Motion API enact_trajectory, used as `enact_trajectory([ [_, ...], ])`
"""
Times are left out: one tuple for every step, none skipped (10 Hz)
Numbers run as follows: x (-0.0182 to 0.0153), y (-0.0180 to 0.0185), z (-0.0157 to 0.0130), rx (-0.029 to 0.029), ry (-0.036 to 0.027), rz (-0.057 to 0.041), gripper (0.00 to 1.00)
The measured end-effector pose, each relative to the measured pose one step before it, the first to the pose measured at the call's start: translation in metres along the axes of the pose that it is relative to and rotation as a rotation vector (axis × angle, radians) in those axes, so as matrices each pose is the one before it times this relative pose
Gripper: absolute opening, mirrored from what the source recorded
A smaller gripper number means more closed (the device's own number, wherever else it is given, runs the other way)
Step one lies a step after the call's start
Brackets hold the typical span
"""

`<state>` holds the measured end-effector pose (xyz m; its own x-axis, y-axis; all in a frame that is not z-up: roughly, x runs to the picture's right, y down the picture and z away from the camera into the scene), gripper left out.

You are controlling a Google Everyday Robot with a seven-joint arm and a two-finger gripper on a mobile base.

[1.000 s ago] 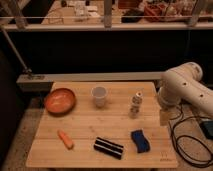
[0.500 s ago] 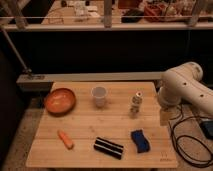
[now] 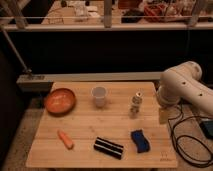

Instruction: Knock the bottle over

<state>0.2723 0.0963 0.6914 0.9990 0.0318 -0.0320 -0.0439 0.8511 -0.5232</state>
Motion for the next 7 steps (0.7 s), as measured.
enact_trajectory([
  [-0.01052, -0.01032, 0.00107, 0.0081, -0.00744, -0.00835, 0.8],
  [-0.00045, -0.00198, 0.00026, 0.00263, -0.00068, -0.00028, 0.8],
  [0.00016, 0.00017, -0.00024, 0.00446, -0.00333, 0.00156, 0.8],
  [-0.00112, -0.00234, -0.00056, 0.00652, -0.00147, -0.00154, 0.8],
  [-0.00637, -0.0071, -0.00027, 0.00887, -0.0058, -0.00784, 0.8],
  [-0.00422, -0.00591, 0.00011, 0.00636, -0.0032, -0.00495, 0.8],
  [-0.00142, -0.00312, 0.00042, 0.0043, -0.00195, 0.00009, 0.8],
])
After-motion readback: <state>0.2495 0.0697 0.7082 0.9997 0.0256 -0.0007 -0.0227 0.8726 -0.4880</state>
